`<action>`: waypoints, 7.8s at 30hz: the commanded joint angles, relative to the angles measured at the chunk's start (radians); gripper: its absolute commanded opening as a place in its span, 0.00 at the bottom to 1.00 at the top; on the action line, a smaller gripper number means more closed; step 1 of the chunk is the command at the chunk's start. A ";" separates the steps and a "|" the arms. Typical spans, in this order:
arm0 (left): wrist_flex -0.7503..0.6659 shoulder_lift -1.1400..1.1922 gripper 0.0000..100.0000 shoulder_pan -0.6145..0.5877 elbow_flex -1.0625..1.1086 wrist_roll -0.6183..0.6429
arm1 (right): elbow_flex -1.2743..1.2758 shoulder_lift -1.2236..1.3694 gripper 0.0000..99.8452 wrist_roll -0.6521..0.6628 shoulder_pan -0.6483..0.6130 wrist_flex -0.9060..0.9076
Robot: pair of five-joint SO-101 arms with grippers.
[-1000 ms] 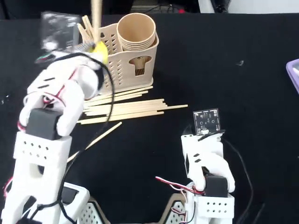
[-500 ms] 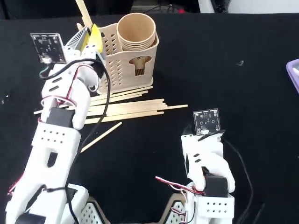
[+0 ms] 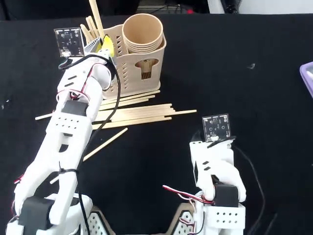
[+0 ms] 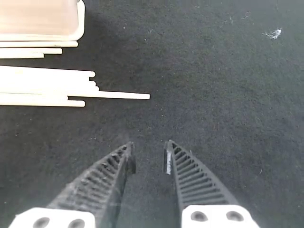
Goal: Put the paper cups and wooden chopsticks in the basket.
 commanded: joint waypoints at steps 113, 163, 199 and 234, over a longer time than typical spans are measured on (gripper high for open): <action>0.821 0.311 0.07 -0.137 -0.150 -0.313 | -0.004 -0.067 0.11 0.011 -0.008 -0.020; 0.767 -0.012 0.07 -0.082 0.302 -0.229 | -0.004 -0.067 0.11 0.011 -0.006 -0.020; 0.686 -0.503 0.20 -0.553 0.550 0.063 | -0.705 0.371 0.18 0.175 -0.485 0.172; 0.686 -0.503 0.20 -0.616 0.553 0.091 | -1.205 1.842 0.30 0.741 -0.832 -0.078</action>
